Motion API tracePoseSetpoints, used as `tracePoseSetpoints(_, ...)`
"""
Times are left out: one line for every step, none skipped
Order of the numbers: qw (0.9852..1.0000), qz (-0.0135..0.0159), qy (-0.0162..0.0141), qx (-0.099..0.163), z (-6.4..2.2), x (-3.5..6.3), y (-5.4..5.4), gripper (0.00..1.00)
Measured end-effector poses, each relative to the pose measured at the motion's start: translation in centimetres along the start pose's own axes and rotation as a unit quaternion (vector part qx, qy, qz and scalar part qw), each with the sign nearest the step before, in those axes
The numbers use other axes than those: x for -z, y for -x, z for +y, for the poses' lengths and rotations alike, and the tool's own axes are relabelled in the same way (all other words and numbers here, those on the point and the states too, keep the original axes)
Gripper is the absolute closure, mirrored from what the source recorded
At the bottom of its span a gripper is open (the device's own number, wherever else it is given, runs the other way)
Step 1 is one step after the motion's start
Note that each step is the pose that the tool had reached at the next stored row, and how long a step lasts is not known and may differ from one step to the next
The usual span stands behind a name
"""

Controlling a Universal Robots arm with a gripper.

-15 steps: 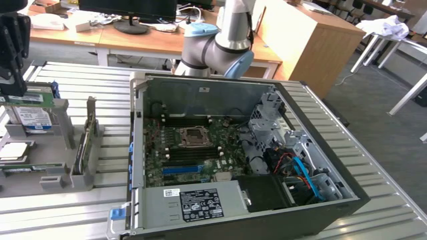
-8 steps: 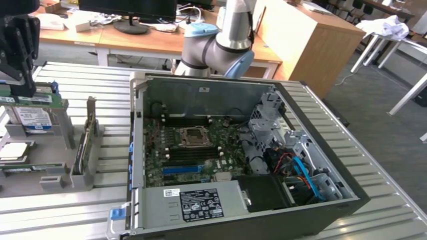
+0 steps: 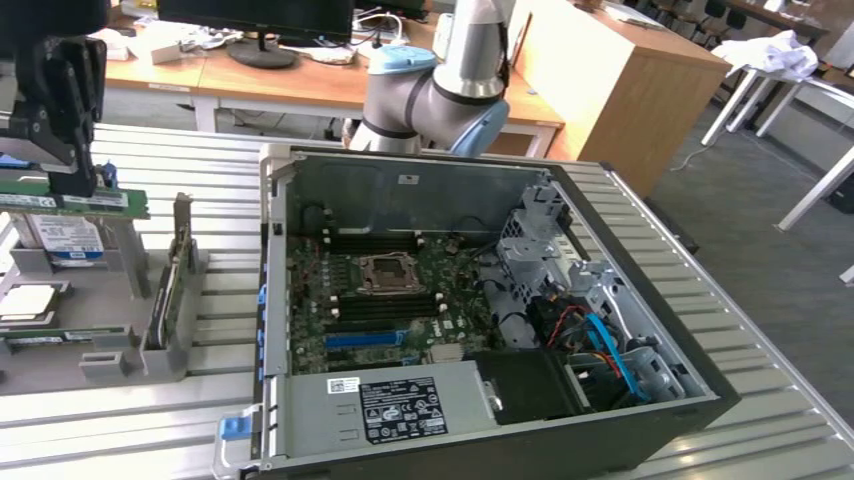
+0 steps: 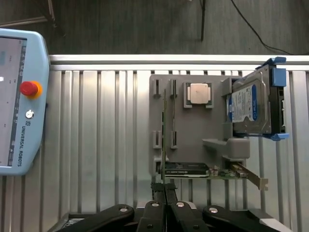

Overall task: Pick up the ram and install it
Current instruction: 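Pick up the ram and move it above insertion slot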

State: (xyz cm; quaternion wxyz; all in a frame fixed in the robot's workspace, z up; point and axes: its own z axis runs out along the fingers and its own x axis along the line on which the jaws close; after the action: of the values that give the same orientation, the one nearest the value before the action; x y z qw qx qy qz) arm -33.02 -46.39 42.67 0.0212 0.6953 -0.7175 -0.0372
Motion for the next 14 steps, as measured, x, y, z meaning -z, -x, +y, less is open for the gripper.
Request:
tracePoseSetpoints(1.0,0.0001,0.0001,0.0,-0.22,0.02,0.0,0.88)
tracePoseSetpoints(1.0,0.0,0.0001,0.0,-0.44,0.04,0.0,0.88)
tracePoseSetpoints(1.0,0.0,0.0002,0.001,-0.65,0.05,-0.1,0.88)
tracePoseSetpoints(1.0,0.0001,0.0003,0.001,-0.86,0.07,-0.1,0.88)
tracePoseSetpoints(1.0,0.0001,0.0003,0.001,-1.08,0.09,-0.1,0.88)
tracePoseSetpoints(1.0,0.0001,0.0003,0.001,-1.29,0.11,-0.1,0.88)
tracePoseSetpoints(1.0,0.0001,0.0003,0.001,-1.5,0.12,-0.2,0.88)
tracePoseSetpoints(1.0,0.0001,0.0004,0.002,-1.71,0.14,-0.2,0.88)
tracePoseSetpoints(1.0,0.0002,0.0004,0.002,-1.93,0.17,-0.2,0.88)
tracePoseSetpoints(1.0,0.0002,0.0005,0.002,-2.15,0.18,-0.2,0.88)
tracePoseSetpoints(1.0,0.0002,0.0005,0.002,-2.36,0.2,-0.3,0.88)
tracePoseSetpoints(1.0,0.0002,0.0005,0.002,-2.57,0.22,-0.3,0.88)
tracePoseSetpoints(1.0,0.0002,0.0006,0.003,-2.8,0.24,-0.3,0.88)
tracePoseSetpoints(1.0,0.0003,0.0006,0.003,-3.02,0.26,-0.4,0.88)
